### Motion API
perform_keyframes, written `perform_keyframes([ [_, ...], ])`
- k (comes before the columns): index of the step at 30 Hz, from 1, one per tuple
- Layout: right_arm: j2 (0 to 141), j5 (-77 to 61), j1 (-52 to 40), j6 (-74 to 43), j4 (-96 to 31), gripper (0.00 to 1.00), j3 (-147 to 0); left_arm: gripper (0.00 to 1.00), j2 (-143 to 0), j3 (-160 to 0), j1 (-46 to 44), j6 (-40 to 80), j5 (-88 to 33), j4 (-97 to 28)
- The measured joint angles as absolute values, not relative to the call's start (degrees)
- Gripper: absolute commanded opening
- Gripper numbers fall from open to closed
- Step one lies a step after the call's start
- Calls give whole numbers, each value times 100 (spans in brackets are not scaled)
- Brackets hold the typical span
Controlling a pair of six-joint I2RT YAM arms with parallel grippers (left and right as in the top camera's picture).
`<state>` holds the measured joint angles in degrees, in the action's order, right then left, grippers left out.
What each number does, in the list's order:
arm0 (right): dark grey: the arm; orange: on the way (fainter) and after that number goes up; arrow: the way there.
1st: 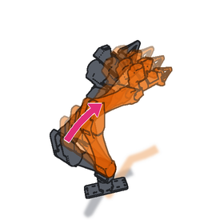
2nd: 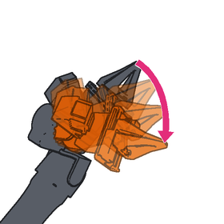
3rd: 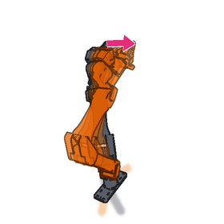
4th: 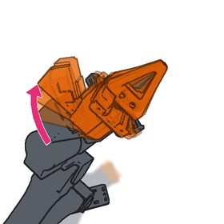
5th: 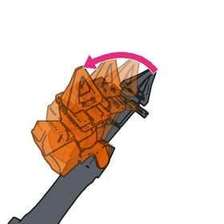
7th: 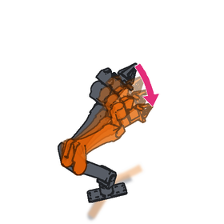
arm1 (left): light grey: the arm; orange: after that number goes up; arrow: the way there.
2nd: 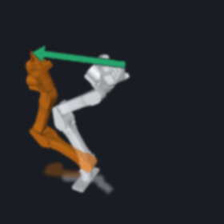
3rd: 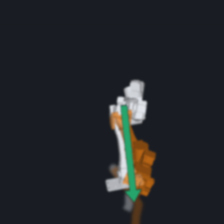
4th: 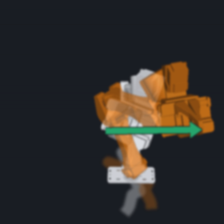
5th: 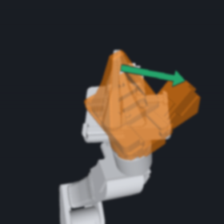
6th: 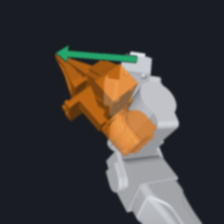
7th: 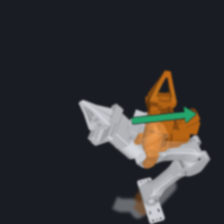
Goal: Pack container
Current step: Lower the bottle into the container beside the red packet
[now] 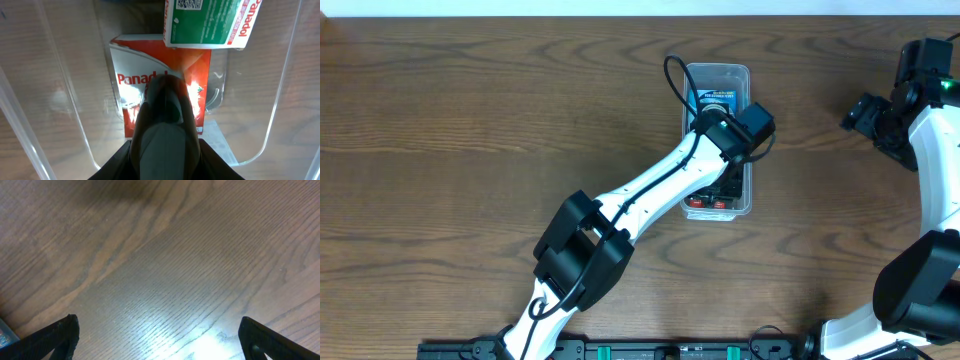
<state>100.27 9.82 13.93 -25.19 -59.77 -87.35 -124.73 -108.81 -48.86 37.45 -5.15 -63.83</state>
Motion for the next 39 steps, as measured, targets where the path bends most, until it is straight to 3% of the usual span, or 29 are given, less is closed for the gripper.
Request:
perform_keyframes([
  [39,10027,982,1393,-2519,-5977,99,-8735,38,-11799,-10890,-4886,3726,-862,-5697],
])
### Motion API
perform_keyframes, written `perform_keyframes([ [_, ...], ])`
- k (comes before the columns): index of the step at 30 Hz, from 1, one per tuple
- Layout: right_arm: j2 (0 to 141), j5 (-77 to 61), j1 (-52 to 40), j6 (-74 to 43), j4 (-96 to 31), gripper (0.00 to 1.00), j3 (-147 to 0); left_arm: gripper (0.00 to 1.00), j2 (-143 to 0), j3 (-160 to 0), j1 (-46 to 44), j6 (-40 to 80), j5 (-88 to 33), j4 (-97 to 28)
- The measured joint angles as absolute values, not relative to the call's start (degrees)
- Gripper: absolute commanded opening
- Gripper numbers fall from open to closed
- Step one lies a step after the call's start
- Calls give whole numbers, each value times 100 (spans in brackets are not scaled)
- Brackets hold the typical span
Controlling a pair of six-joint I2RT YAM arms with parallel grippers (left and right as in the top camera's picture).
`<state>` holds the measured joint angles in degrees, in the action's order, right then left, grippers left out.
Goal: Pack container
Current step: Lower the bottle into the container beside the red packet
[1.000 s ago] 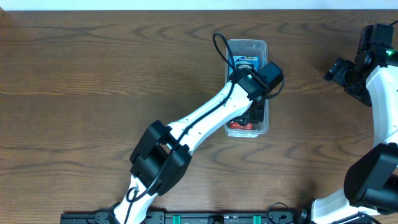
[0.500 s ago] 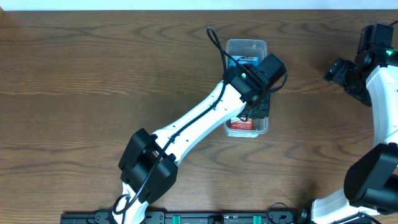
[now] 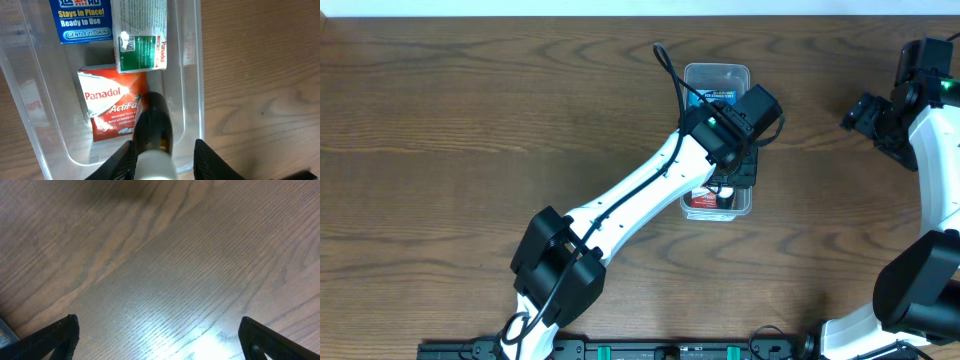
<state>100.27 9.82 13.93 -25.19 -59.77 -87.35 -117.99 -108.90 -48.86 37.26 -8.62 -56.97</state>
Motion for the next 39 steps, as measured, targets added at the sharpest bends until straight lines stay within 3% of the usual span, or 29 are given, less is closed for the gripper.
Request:
perform_keyframes([
  [18,10027,982,1393,-2519,-5977,99,-8735,30,-11889,-10890,-4956,3708,-934,-5675],
  [20,10027,982,1393,-2519,-5977,99,-8735,32,-11889,-10890,-4956,3708,-1063,-5673],
  [25,10027,982,1393,-2521,-5977,99,-8735,48,-11889,-10890,-4954,3557,-1341,-5673],
  [39,10027,982,1393,-2521,-5977,99,-8735,48,-11889,-10890,-4956,3273,-1400,-5669],
])
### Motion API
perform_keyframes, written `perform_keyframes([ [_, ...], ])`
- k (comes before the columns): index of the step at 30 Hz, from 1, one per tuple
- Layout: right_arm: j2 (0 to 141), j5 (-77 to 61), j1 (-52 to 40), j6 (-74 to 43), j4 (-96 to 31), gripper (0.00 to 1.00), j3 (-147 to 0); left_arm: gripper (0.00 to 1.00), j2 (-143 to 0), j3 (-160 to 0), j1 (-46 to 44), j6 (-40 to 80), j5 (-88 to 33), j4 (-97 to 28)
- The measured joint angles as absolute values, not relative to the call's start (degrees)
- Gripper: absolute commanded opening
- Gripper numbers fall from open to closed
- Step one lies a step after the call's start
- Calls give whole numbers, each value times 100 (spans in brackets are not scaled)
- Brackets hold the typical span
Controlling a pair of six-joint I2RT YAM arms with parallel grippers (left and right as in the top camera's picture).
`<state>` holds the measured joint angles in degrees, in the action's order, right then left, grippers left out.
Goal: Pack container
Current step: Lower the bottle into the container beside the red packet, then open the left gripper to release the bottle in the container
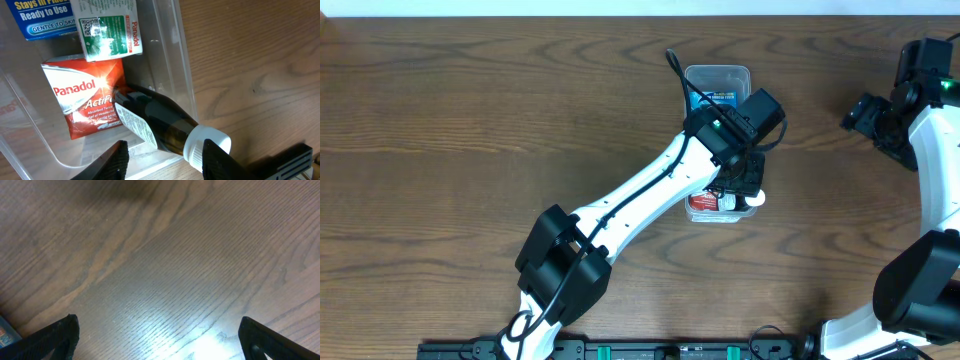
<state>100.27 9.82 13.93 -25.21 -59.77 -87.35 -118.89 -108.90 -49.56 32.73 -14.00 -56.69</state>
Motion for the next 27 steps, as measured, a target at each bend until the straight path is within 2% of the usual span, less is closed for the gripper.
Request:
perform_keyframes([
  [10,10027,982,1393,-2519,-5977,99,-8735,49,-11721,-10890,-4963,3210,-1409,-5955],
  [14,10027,982,1393,-2519,-5977,99,-8735,55,-11550,-10890,-5013,3111,-1446,-6058],
  [27,10027,982,1393,-2519,-5977,99,-8735,58,-11528,-10892,-5391,2969,-1461,-5927],
])
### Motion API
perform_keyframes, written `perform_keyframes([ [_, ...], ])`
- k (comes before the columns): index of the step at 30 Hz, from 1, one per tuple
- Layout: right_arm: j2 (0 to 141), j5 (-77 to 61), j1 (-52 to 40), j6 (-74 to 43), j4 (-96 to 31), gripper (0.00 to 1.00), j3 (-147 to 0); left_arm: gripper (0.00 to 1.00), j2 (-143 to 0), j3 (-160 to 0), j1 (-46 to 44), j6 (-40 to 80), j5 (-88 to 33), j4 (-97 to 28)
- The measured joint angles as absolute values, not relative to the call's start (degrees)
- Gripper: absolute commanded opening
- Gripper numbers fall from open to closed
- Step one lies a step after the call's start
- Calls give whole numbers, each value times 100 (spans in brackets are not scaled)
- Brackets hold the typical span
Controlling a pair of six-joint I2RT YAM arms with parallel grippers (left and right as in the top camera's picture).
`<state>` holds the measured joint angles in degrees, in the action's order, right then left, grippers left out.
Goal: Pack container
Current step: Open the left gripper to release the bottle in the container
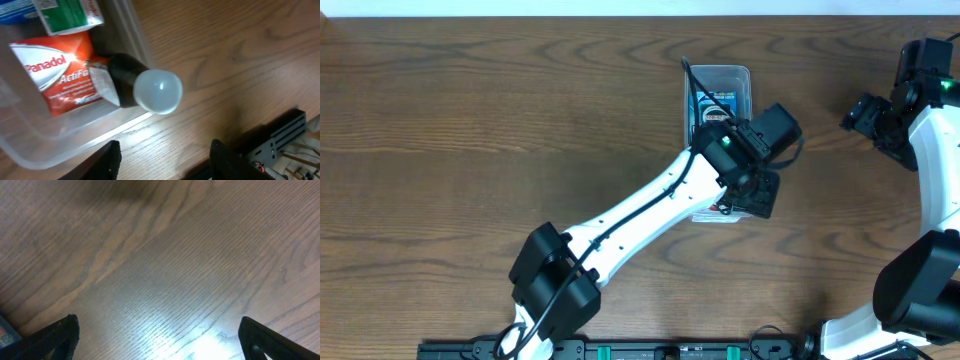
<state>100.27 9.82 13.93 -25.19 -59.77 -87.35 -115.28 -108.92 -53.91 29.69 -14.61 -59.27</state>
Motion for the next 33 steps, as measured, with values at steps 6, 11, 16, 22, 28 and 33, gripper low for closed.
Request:
perform_keyframes([
  [6,10027,982,1393,-2519,-5977,99,-8735,59,-11528,-10892,-5481,2971,-1393,-5780],
  [11,10027,982,1393,-2521,-5977,99,-8735,59,-11531,-10892,-5481,3004,-1109,-5754],
  [16,10027,982,1393,-2519,-5977,99,-8735,59,-11531,-10892,-5481,3020,-701,-5760],
  [22,10027,982,1391,-2519,-5977,99,-8735,59,-11603,-10892,-5481,3020,-462,-5760],
  [28,10027,982,1393,-2519,-5977,99,-8735,59,-11832,-10892,-5481,3020,-410,-5756],
  [33,10027,982,1391,-2519,-5977,99,-8735,60,-11843,-10892,-5481,3020,-408,-5710],
])
